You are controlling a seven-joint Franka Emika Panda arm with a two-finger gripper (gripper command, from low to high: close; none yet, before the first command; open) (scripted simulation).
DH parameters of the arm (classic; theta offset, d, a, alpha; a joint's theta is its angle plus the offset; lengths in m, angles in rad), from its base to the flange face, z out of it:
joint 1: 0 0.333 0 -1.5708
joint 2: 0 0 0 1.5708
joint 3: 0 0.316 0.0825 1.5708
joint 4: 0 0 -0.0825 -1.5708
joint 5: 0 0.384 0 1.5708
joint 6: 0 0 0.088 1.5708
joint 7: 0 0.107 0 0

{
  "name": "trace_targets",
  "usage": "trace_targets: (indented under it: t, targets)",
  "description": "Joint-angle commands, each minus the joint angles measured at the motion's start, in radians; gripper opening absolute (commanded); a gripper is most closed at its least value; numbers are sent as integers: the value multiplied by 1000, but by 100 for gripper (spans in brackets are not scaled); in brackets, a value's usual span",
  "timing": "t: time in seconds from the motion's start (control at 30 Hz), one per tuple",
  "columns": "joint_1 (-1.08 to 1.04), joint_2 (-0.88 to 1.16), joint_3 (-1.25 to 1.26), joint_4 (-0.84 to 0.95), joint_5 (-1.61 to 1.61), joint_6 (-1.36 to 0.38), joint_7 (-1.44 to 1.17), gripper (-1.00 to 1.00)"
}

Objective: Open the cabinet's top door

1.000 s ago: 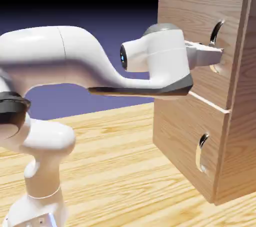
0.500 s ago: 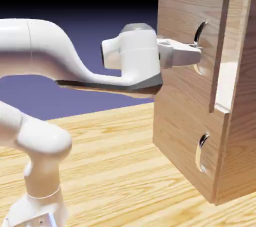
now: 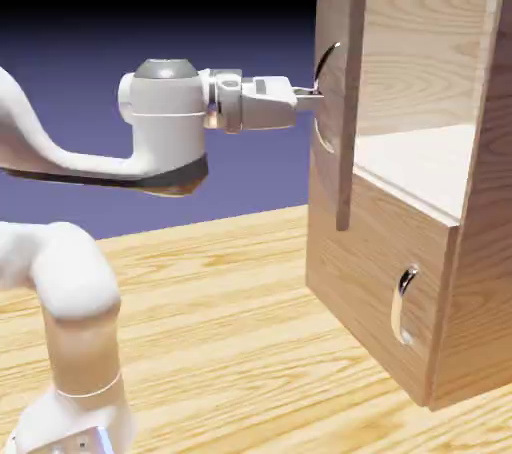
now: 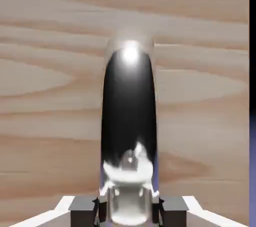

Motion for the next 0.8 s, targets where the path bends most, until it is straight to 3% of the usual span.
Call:
trace_targets:
  t: [0.0, 0.4, 0.77]
  targets:
    - [-11, -23, 26, -17, 45, -18, -23, -100]
    - [12, -270, 394, -133, 562, -369, -237, -100]
    - [38, -275, 793, -22, 929, -767, -271, -100]
